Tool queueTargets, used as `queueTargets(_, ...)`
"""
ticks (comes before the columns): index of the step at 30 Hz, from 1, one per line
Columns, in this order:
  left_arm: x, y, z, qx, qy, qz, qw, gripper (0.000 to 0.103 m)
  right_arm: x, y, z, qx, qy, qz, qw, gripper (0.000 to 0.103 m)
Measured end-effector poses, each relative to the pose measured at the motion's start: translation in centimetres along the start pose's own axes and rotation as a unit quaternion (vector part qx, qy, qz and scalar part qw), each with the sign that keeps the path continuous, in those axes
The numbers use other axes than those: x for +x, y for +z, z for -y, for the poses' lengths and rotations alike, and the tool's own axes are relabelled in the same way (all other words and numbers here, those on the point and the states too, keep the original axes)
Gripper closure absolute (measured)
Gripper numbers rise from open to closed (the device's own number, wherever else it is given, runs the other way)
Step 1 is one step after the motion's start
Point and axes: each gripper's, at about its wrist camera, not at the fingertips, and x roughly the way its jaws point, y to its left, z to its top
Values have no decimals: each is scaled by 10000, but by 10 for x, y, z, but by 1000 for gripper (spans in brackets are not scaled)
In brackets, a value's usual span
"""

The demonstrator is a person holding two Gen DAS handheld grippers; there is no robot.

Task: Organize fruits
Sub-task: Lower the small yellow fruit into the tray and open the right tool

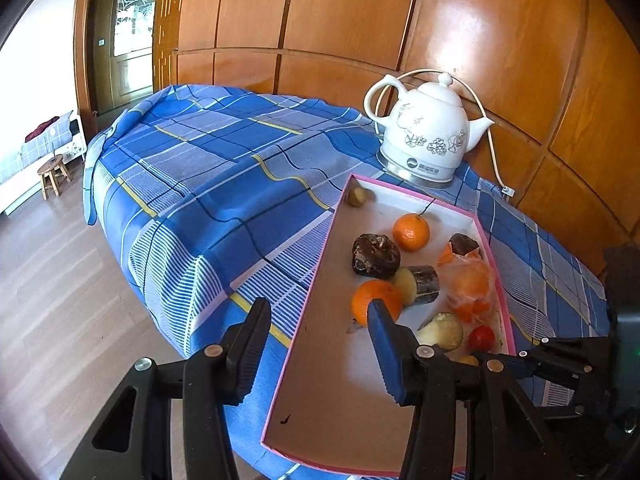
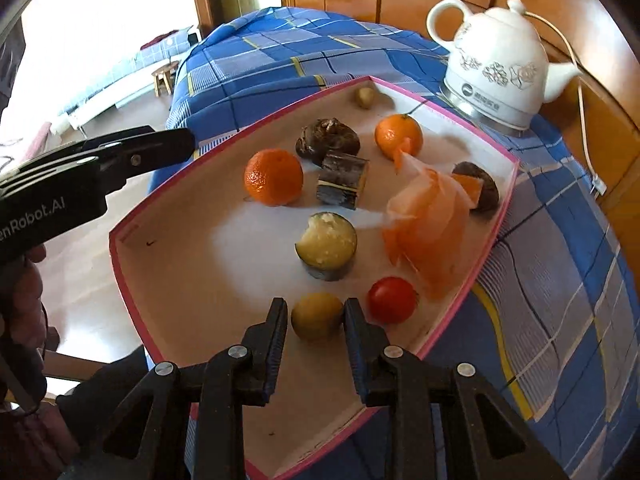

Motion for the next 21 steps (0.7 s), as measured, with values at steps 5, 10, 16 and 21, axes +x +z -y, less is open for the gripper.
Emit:
queueTargets(5,-1,-2,5,63,10,-7,10000,52,-2,-7,7,181,4,107,9998,74)
queueTargets(10,-3,-4,9,126,-21,17,9999,50,-1,-17,5,194,-132,222,9995,74)
queueTargets(16,-6,-7,14,222,-60,39,9997,47,0,-19,4,157,-283,271,9991,81)
queueTargets(21,-8,-7,17,263,-66,71,9996,47,4,-16,3,84,-529,290,9981,82)
